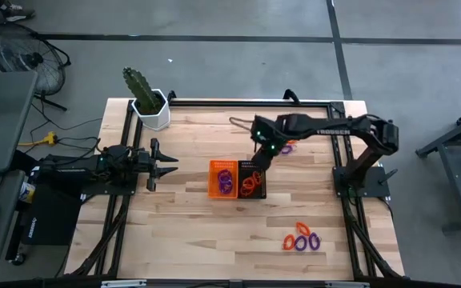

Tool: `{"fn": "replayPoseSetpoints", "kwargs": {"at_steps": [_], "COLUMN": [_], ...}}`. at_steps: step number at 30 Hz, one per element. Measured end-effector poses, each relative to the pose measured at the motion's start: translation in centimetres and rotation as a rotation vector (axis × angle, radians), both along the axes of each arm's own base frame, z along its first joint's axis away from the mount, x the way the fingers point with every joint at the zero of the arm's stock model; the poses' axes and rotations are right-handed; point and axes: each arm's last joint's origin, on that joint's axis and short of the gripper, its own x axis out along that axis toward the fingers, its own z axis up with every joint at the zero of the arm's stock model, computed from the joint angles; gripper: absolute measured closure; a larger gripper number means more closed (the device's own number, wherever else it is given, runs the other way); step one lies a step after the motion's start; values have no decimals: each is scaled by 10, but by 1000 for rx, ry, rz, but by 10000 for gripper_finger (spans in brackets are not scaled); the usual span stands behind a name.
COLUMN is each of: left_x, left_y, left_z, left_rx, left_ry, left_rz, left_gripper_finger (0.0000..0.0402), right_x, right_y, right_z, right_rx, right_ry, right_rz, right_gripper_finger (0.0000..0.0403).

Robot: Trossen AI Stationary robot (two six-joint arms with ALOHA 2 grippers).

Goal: Sort spring keychains
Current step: Put the orange spring keychain into the black bin

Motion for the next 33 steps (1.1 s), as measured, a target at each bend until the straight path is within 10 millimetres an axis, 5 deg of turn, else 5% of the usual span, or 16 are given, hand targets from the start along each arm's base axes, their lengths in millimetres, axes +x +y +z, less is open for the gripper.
{"fn": "replayPoseSetpoints", "kwargs": {"at_steps": [7, 13, 24, 33], "left_x": [0, 0, 0, 0], "left_y": [0, 0, 0, 0], "left_z": [0, 0, 0, 0], "left_rx": [0, 0, 0, 0], "left_ry": [0, 0, 0, 0], "left_rz": [0, 0, 0, 0], "left_gripper_finger": [279, 279, 279, 279], "right_x": [13, 20, 38, 39], "right_y": [39, 53, 59, 59], "right_z": [3, -6, -41, -44], "right_rx": [-91, -140, -129, -127], "right_ry": [-68, -47, -1, 7], "right_rz": [163, 188, 211, 212], "right_gripper_finger": [376, 376, 371, 343]}}
